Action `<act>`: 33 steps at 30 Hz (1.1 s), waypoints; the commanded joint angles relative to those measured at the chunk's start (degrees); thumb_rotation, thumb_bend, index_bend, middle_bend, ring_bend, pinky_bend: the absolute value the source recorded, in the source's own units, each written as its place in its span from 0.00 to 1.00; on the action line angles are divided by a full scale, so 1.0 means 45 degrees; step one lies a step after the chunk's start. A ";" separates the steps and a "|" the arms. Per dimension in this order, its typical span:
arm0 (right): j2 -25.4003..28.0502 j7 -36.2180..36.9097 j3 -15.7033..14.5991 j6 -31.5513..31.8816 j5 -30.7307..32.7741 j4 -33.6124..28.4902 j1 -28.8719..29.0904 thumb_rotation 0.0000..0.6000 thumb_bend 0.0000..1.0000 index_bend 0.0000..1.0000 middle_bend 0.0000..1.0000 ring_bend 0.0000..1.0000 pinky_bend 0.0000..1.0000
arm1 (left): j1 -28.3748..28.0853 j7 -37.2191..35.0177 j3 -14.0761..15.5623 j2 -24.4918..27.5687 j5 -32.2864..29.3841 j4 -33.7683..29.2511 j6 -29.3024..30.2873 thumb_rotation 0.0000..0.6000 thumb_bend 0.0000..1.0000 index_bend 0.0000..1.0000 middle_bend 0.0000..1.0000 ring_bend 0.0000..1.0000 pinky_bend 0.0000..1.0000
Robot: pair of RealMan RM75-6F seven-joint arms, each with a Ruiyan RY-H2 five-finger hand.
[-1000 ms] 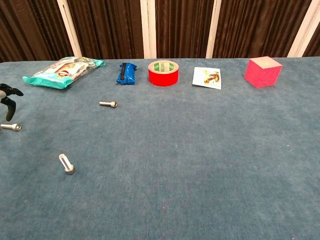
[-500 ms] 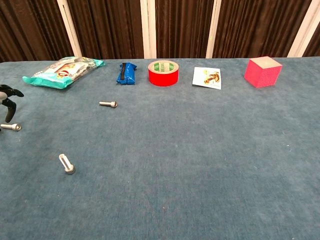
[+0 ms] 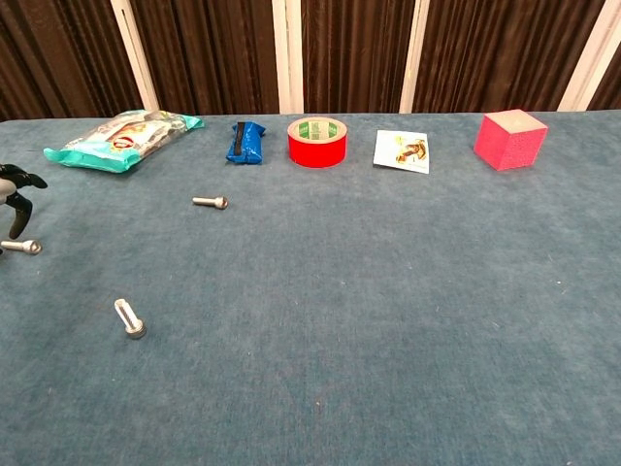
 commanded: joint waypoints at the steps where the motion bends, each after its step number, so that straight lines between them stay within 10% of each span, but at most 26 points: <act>1: 0.0000 0.0005 0.0011 0.0015 0.0011 -0.0007 -0.0007 1.00 0.12 0.22 0.09 0.05 0.00 | -0.0003 0.0019 0.0003 -0.0016 0.0016 0.0007 -0.0001 1.00 0.46 0.50 0.04 0.00 0.00; 33: 0.0053 0.0122 0.0104 0.0122 0.0076 -0.0112 -0.0069 1.00 0.12 0.22 0.09 0.05 0.00 | 0.0107 0.0622 -0.0025 0.0080 0.0118 -0.0359 0.0341 1.00 0.48 0.50 0.05 0.00 0.00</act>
